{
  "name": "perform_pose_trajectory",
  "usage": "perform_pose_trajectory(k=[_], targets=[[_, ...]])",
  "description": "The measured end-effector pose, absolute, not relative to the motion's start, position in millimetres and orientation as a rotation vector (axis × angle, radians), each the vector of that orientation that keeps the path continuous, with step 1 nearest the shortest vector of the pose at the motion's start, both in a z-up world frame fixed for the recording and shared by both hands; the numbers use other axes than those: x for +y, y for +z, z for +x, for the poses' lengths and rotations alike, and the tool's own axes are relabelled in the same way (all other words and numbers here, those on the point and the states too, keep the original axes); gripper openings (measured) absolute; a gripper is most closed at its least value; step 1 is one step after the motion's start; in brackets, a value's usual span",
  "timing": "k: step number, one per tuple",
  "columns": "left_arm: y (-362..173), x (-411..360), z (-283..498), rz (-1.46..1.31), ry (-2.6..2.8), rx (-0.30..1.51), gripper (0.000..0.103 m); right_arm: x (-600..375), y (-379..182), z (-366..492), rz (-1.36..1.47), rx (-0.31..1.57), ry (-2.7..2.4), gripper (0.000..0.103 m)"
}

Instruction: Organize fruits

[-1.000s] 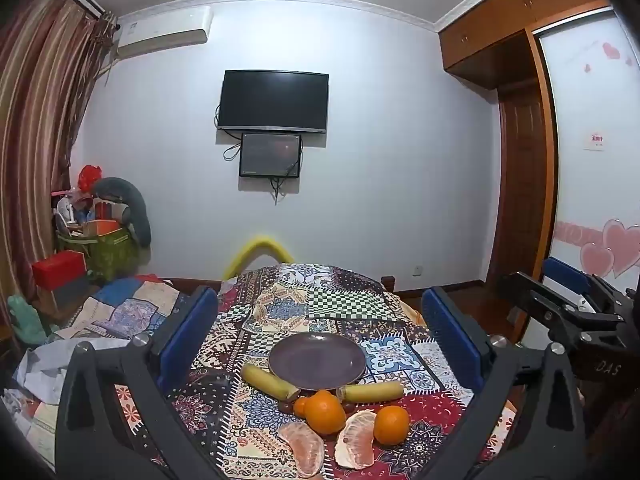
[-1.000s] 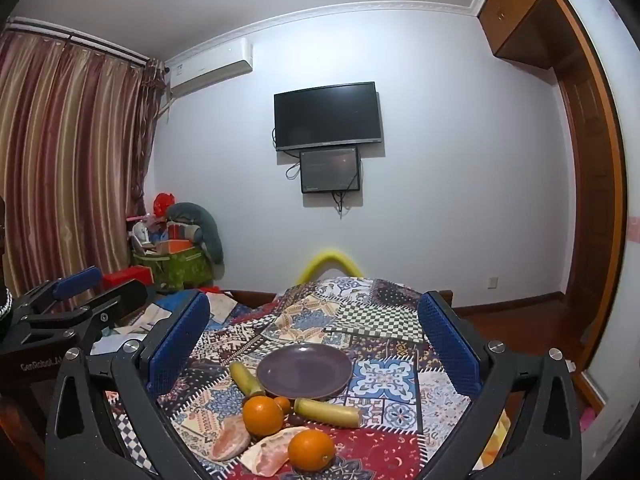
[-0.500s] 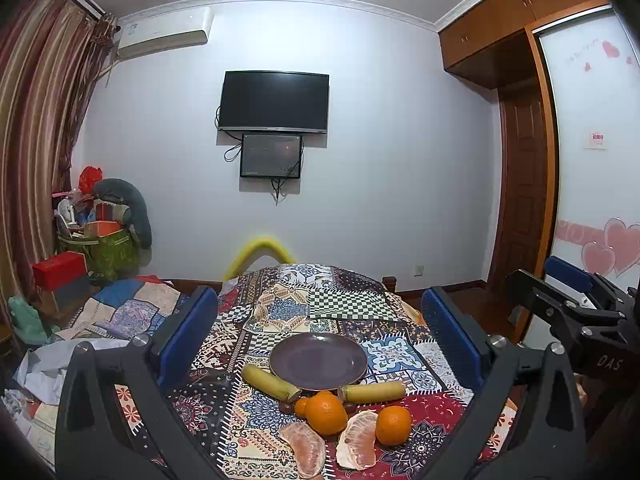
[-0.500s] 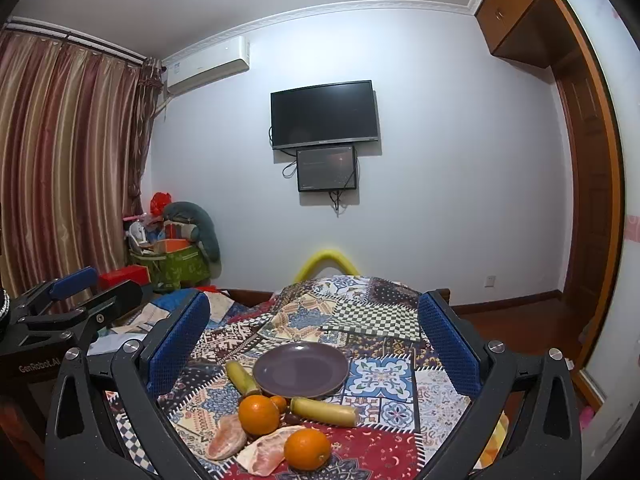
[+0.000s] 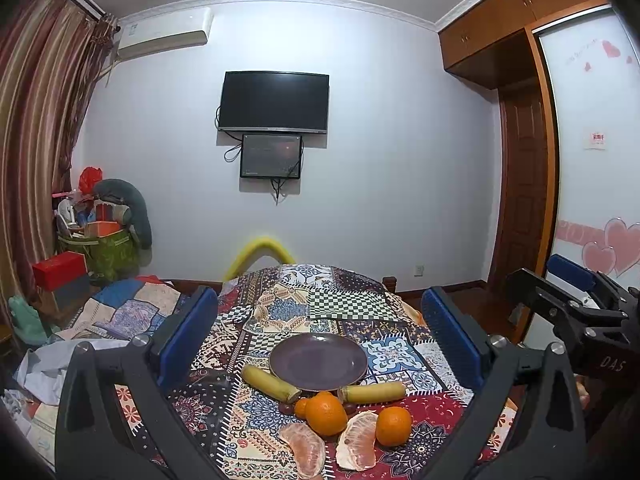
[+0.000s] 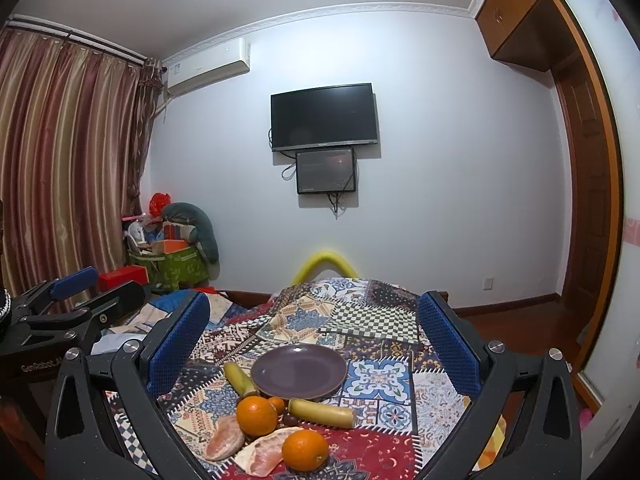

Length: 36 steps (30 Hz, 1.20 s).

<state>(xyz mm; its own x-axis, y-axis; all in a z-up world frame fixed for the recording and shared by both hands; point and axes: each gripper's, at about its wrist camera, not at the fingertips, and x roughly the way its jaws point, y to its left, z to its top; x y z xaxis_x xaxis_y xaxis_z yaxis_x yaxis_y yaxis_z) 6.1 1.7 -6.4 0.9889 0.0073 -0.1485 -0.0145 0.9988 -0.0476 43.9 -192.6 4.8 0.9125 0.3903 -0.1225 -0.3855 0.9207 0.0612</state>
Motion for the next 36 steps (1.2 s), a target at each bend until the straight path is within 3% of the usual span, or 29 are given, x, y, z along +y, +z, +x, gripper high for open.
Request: perform_pose_trajectory(k=[36], targets=[[-5.3, 1.6, 3.7, -0.048, 0.01, 0.144, 0.103, -194.3, 1.7, 44.4, 0.048, 0.133, 0.404, 0.103]])
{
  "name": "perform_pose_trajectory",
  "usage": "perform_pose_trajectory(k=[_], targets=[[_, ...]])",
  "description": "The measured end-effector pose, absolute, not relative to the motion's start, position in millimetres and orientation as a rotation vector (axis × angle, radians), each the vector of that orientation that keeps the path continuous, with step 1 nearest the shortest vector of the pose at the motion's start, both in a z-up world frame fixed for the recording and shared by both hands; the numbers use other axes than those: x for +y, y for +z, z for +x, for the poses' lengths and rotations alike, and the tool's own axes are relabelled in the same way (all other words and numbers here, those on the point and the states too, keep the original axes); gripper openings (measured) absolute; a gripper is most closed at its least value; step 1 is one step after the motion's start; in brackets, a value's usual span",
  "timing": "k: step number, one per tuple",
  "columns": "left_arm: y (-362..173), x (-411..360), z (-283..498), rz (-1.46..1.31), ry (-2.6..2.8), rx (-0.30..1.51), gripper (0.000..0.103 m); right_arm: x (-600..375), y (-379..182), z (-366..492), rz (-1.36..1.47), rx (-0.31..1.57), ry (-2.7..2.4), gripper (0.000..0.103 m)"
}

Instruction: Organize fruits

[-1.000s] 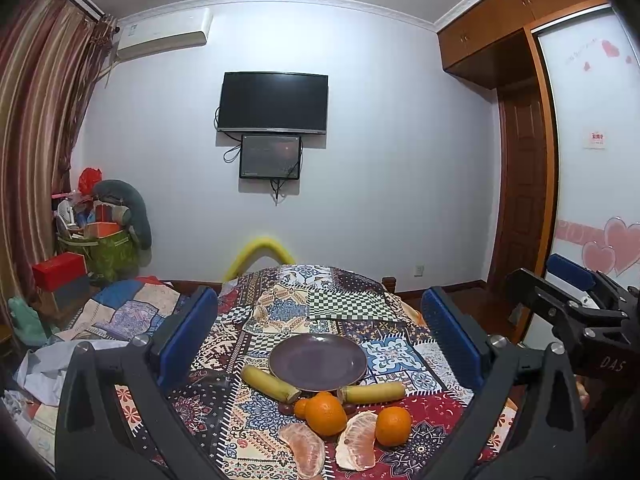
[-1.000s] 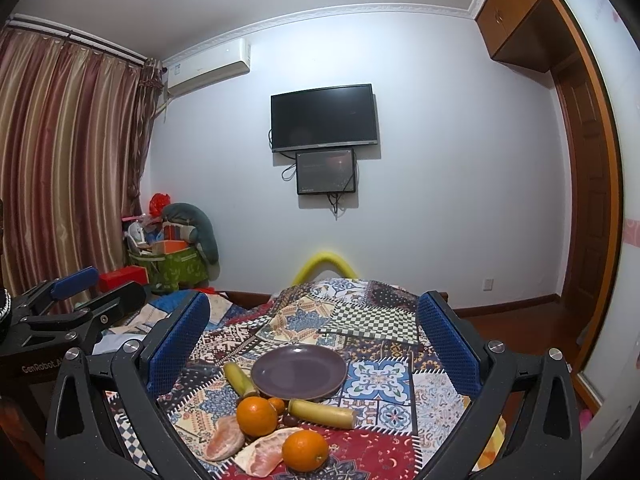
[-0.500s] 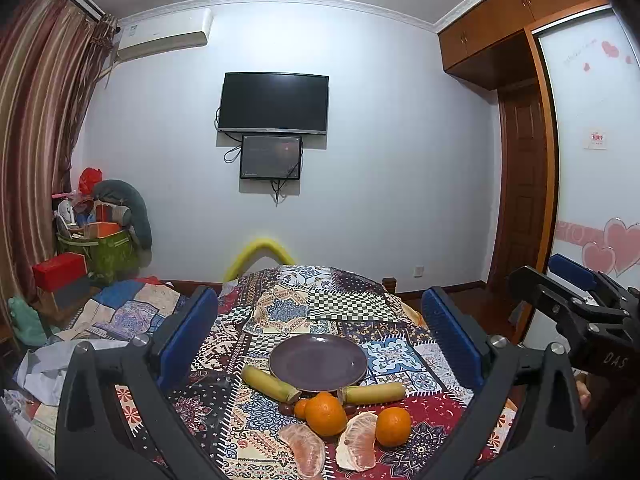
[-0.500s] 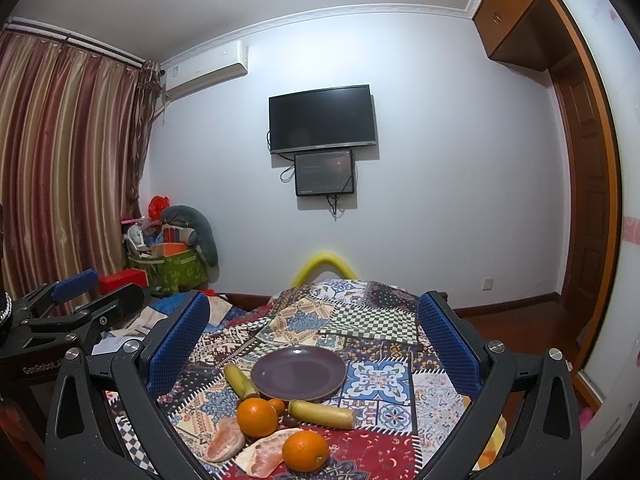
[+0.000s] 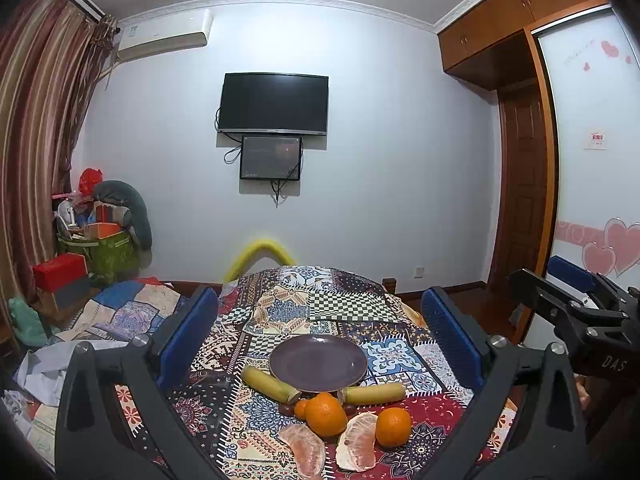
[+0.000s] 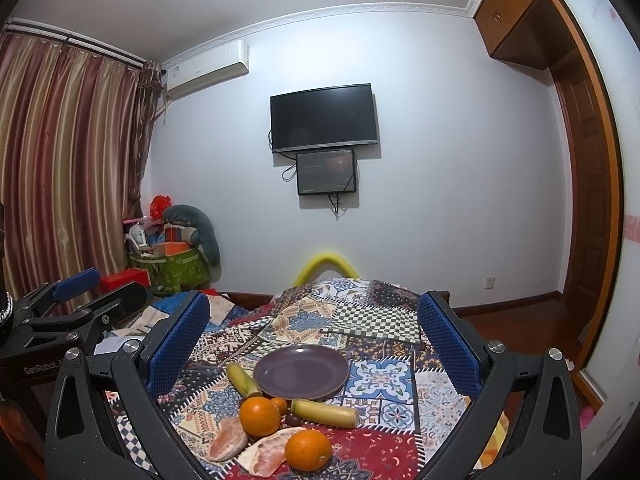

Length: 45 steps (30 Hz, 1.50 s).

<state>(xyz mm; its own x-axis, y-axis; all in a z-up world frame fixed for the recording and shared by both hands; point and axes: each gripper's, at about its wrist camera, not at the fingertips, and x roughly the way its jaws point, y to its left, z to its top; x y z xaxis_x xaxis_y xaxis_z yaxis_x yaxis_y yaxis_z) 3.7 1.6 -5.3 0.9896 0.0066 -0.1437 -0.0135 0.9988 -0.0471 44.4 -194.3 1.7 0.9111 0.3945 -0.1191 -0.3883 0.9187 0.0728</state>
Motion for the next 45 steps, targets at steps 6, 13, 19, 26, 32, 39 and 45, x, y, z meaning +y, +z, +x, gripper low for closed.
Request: perform_pose_trajectory(k=[6, 13, 19, 26, 32, 39, 45], targets=[[-6, 2, 5, -0.05, 0.01, 0.15, 0.103, -194, -1, 46, 0.05, 0.139, 0.406, 0.103], [-17, 6, 18, -0.042, 0.018, 0.202, 0.103, -193, -12, 54, 0.03, 0.175, 0.394, 0.103], [-39, 13, 37, -0.056, 0.009, 0.29, 0.103, -195, -33, 68, 0.007, 0.262, 0.391, 0.103], [-66, 18, 63, -0.049, -0.017, 0.408, 0.091, -191, -64, 86, -0.035, 0.396, 0.423, 0.103], [-93, 25, 84, -0.061, -0.025, 0.515, 0.083, -188, -81, 97, -0.057, 0.468, 0.434, 0.103], [-130, 31, 105, -0.043, -0.029, 0.653, 0.07, -187, -104, 116, -0.019, 0.573, 0.448, 0.103], [-162, 38, 119, -0.063, -0.044, 0.77, 0.065, -171, -127, 125, -0.087, 0.664, 0.454, 0.103]])
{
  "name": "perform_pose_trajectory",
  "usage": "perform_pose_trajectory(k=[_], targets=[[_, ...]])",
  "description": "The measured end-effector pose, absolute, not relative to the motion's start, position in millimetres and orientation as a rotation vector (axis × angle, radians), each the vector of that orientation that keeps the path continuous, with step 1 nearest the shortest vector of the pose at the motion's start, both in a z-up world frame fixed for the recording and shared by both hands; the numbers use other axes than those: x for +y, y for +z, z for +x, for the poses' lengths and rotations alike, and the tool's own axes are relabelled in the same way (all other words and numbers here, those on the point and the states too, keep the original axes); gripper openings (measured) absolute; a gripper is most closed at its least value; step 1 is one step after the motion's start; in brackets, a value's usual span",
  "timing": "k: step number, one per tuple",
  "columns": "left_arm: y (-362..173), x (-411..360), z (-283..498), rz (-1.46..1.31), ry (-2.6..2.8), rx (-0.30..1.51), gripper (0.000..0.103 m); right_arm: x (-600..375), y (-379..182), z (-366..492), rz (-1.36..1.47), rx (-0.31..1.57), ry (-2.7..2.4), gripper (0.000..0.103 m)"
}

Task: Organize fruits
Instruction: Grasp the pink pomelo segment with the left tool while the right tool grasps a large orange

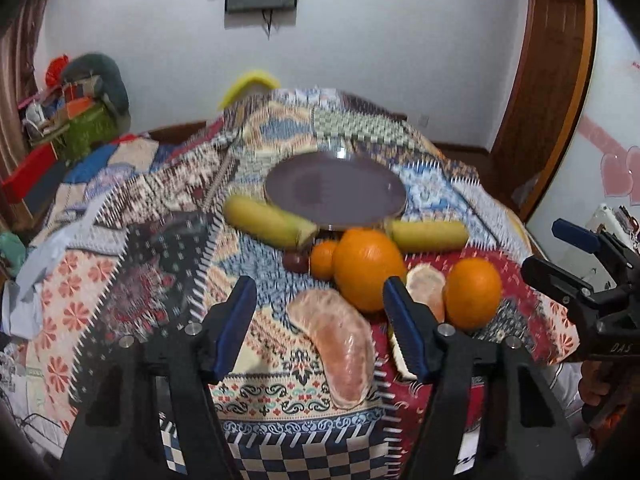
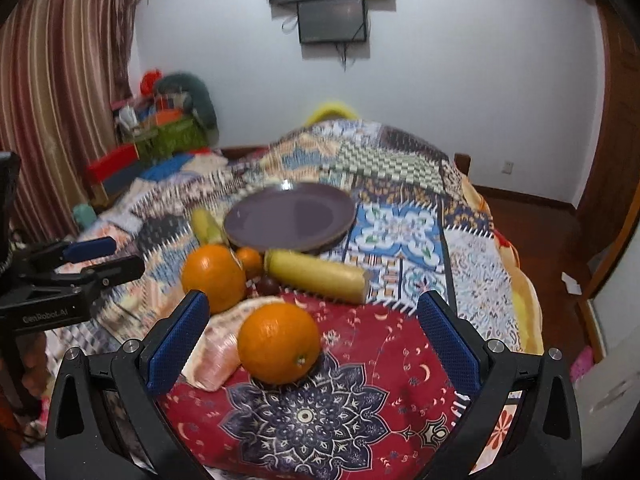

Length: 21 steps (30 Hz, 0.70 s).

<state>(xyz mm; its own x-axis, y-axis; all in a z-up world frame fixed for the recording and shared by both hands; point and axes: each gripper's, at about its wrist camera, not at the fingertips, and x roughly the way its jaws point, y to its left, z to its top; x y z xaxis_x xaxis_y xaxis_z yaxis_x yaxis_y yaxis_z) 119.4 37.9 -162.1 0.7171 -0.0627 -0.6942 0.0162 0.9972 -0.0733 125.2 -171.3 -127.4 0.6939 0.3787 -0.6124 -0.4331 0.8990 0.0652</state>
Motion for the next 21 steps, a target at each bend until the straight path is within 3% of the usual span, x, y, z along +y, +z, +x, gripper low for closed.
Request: perform_pose_trajectory(k=[9, 16, 21], targets=[[-194, 36, 130, -0.085, -0.074, 0.863, 0.065, -156, -153, 136, -0.102, 0.747, 0.532, 0.101], [-213, 35, 139, -0.11, -0.09, 0.933, 0.065, -150, -172, 149, -0.096, 0.838, 0.541, 0.08], [-222, 32, 145, -0.111, -0.092, 0.958, 0.065, -150, -178, 153, -0.082, 0.861, 0.552, 0.075]])
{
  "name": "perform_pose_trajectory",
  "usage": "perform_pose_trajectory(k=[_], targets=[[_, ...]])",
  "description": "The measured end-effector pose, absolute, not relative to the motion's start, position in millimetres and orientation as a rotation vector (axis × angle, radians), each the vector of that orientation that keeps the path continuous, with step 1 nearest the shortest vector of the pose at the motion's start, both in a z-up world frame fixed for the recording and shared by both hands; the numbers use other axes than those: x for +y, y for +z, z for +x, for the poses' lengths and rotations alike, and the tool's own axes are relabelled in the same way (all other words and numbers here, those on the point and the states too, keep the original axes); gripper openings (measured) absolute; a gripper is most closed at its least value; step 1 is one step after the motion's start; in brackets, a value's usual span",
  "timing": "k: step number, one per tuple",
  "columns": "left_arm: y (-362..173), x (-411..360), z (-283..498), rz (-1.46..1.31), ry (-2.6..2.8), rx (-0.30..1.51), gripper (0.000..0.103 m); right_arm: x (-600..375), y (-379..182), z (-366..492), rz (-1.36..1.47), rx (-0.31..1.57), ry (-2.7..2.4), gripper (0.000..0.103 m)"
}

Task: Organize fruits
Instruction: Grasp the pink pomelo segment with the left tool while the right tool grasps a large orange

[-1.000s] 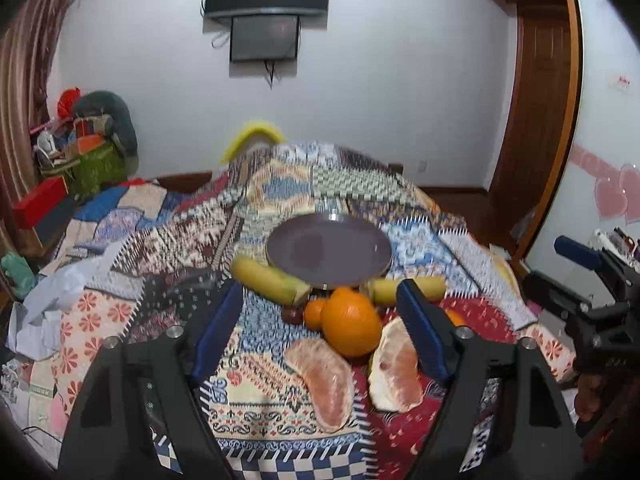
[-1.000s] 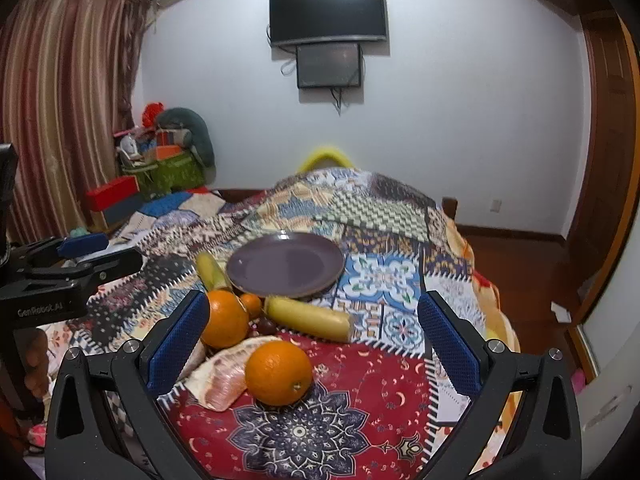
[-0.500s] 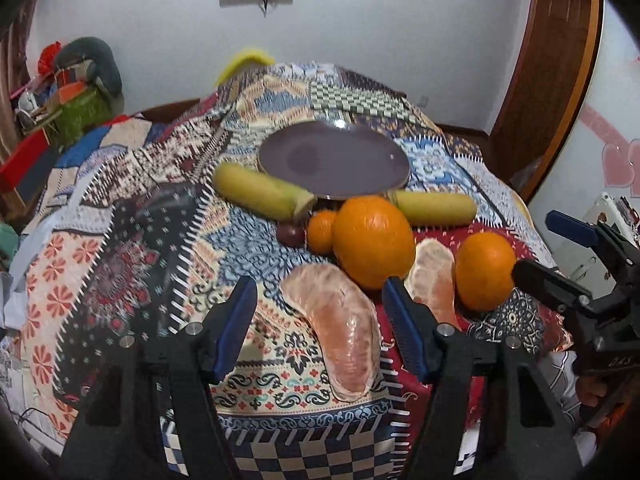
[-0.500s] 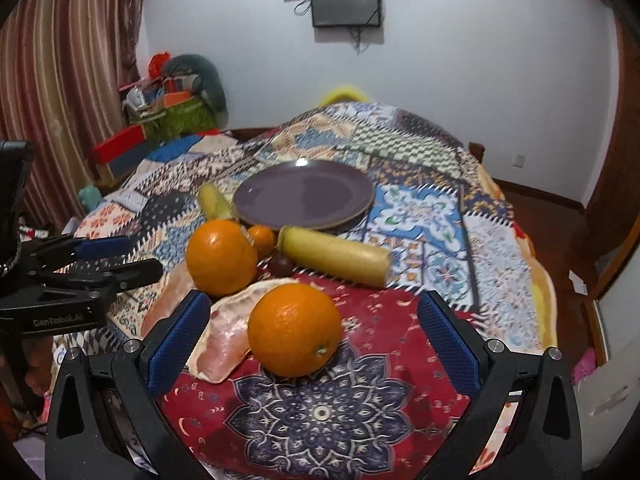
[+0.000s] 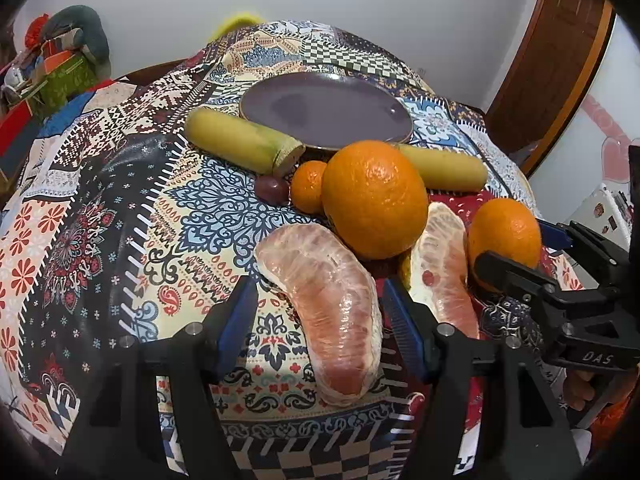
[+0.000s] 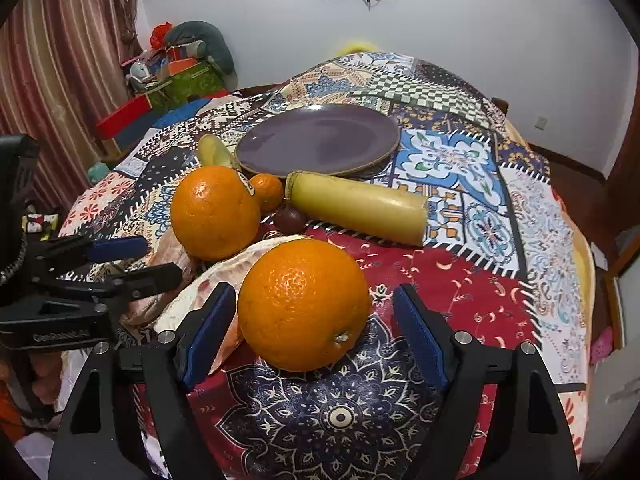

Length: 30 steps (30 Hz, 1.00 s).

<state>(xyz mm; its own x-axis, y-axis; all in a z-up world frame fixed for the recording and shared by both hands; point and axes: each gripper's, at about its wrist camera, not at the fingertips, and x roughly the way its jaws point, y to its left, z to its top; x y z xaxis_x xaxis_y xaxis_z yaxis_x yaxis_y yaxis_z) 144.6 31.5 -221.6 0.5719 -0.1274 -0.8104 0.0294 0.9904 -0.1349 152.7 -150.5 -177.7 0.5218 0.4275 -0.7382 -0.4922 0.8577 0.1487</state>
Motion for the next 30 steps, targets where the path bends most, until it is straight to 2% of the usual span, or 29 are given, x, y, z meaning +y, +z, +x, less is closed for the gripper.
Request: perform_pose_trajectory(k=[4, 8, 16, 21, 30], targets=[[-225, 28, 150, -0.097, -0.078, 0.962, 0.065, -150, -180, 155, -0.082, 0.872, 0.553, 0.072], [-227, 28, 152, -0.098, -0.079, 0.948, 0.063, -148, -187, 159, -0.059, 0.912, 0.579, 0.06], [-228, 32, 153, -0.109, -0.094, 0.944, 0.059, -150, -185, 158, -0.044, 0.915, 0.581, 0.06], [-226, 40, 149, -0.121, -0.092, 0.952, 0.047, -152, -183, 156, -0.041, 0.911, 0.573, 0.059], [-219, 49, 137, -0.128, -0.057, 0.951, 0.045, -155, -178, 155, -0.034, 0.901, 0.568, 0.059]])
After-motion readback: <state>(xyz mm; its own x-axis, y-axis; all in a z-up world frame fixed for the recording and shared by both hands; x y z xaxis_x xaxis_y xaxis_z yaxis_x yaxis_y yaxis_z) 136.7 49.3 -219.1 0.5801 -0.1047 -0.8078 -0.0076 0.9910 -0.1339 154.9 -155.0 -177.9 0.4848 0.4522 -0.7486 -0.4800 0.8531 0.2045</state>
